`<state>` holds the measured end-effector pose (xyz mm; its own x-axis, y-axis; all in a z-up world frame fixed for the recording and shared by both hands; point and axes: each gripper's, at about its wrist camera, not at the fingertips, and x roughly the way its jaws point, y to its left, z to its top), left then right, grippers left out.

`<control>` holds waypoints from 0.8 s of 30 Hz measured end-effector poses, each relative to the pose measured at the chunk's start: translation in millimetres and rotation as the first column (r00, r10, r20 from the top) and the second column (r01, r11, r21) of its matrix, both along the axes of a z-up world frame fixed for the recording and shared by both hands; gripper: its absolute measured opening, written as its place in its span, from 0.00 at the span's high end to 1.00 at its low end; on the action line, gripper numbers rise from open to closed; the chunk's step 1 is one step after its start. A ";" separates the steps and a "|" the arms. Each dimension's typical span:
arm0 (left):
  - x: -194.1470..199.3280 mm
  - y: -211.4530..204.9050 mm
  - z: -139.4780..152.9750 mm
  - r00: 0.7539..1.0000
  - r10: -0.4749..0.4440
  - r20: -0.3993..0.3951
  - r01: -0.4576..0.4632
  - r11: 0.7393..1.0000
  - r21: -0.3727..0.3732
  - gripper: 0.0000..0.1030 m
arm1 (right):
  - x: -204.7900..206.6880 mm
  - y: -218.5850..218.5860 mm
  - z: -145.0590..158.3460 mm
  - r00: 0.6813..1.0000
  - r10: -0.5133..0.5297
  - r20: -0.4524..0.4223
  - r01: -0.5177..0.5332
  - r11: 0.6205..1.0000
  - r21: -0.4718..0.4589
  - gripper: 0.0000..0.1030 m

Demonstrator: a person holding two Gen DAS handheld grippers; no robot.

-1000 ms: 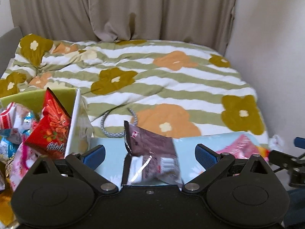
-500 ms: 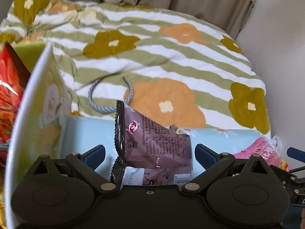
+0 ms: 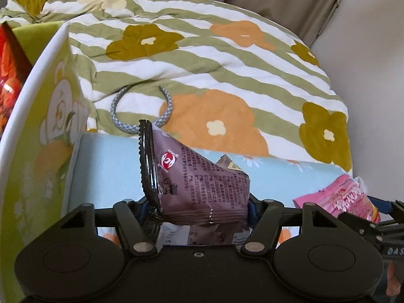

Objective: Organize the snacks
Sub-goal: 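Grasp the brown chocolate bag with left tool while right tool grasps the pink marshmallow bag, then carry both bags into the cardboard box and open both tools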

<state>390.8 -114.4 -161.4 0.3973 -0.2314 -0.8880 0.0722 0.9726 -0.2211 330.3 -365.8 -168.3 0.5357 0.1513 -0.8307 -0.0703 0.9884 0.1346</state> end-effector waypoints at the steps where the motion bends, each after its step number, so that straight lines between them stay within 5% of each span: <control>1: -2.3 0.2 0.5 1.000 0.000 0.001 0.000 1.000 0.003 0.32 | 0.1 -0.3 -1.2 1.000 0.001 -0.005 -0.001 1.000 -0.001 0.00; 17: -54.2 -4.4 28.8 0.998 -0.013 0.066 0.009 0.998 0.056 0.31 | -0.9 -5.9 -19.9 0.999 -0.003 -0.048 0.005 0.999 0.046 0.00; 24: -76.7 -8.3 47.2 0.993 -0.030 0.117 0.023 0.998 0.059 0.31 | -14.7 -7.6 -12.1 0.999 -0.036 -0.026 0.038 0.997 0.073 0.11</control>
<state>314.2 -122.7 -114.2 0.4943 -0.1933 -0.8475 0.1205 0.9808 -0.1534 315.6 -373.3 -180.4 0.5217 0.1932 -0.8310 -0.0299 0.9776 0.2085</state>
